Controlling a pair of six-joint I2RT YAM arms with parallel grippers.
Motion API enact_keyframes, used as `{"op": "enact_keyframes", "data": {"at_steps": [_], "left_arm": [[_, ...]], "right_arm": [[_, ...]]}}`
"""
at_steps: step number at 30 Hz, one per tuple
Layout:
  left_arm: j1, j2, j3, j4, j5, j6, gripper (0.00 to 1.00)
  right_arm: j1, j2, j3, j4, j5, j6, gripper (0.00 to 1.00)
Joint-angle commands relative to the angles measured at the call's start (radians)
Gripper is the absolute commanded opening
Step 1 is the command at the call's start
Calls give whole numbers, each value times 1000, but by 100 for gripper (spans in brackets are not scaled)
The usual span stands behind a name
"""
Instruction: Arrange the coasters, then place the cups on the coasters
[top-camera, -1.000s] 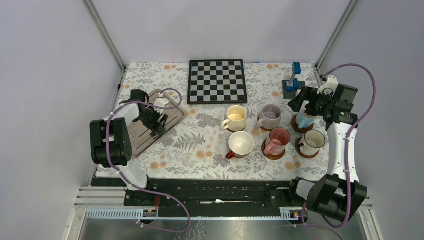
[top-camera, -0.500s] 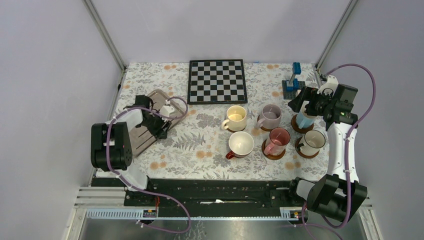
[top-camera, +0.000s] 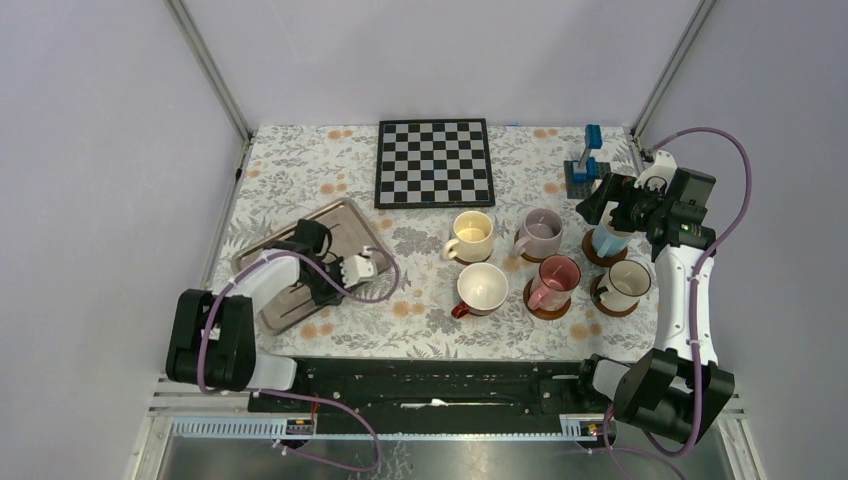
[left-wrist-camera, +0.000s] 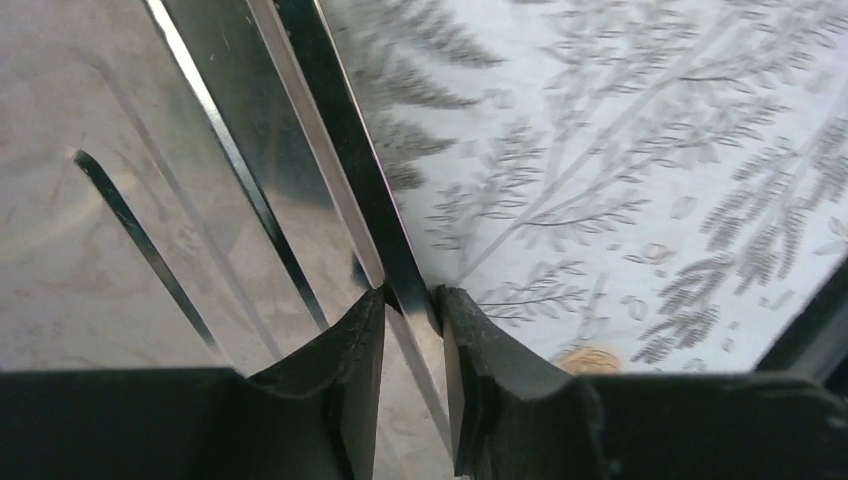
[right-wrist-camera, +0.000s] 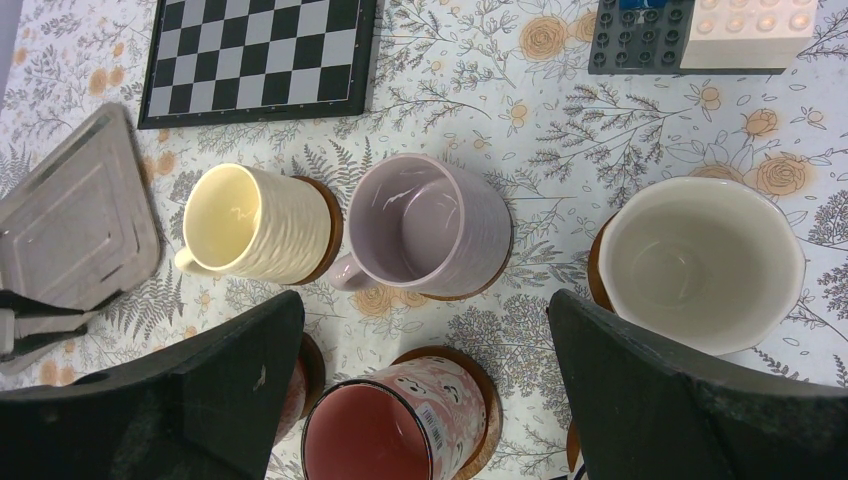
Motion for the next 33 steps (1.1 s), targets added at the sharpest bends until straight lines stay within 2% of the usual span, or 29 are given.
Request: {"op": "enact_keyframes", "data": {"at_steps": [1,7,11,17,22,29,33], "left_arm": [[-99,-63,-64,-121,4,90,26],[-287,-135,-138,-165,-15,129,25],[-361,-114,-112,-134,-26,97,26],[-415,-52,-80,-149,-36,102,26],[-425,-85,-115,-180,-50,175,27],[-431,-91,-147,-232,-133,253,26],[-426,-87,-158,-196,-200,272,25]], "right_arm": [[5,-23,45,-20,-12,-15,100],[5,-16,52,-20,-12,-13,100],[5,-14,42,-13,-18,-6,100],[5,-16,53,-29,-4,-29,100],[5,-18,53,-35,-1,-42,100],[5,-12,52,-25,-10,-30,99],[5,-15,52,-28,-6,-37,100]]}}
